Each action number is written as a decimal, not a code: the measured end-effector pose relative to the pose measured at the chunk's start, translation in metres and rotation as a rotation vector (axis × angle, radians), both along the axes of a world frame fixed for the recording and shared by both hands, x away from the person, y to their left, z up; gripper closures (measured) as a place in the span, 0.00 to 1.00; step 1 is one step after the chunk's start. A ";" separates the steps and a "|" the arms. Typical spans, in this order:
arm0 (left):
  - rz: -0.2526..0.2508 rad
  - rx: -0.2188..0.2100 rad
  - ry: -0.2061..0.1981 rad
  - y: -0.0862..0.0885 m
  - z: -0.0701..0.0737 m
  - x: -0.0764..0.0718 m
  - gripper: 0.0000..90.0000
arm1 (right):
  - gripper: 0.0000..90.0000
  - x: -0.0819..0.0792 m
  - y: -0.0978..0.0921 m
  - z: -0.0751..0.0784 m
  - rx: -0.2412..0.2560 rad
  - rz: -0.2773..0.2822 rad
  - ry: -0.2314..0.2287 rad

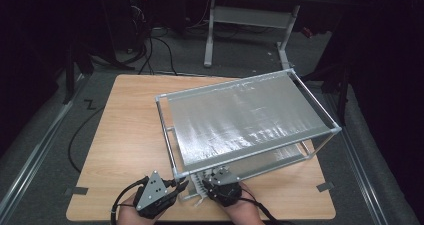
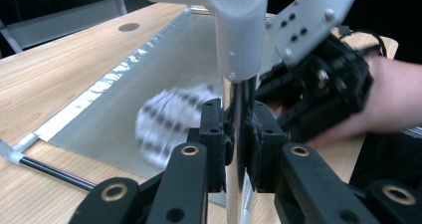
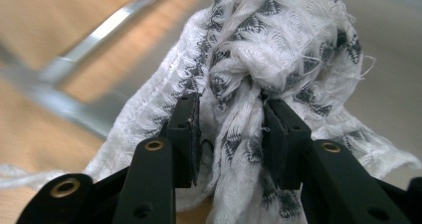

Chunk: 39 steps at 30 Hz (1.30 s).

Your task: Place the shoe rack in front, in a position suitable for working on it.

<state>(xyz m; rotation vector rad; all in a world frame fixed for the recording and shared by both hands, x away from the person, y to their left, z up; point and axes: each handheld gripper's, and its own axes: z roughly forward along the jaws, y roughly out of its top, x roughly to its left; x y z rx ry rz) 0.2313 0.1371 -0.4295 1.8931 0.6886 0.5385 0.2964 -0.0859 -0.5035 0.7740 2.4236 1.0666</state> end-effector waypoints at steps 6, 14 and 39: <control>0.002 -0.003 0.000 0.000 0.000 0.000 0.88 | 0.72 -0.015 0.026 0.000 0.024 0.079 0.016; 0.014 0.011 -0.006 -0.001 0.000 -0.002 0.88 | 0.74 -0.016 0.027 0.000 -0.001 0.076 -0.016; 0.001 0.011 -0.003 -0.002 0.001 0.001 0.88 | 0.77 0.037 -0.089 0.002 -0.041 -0.232 -0.009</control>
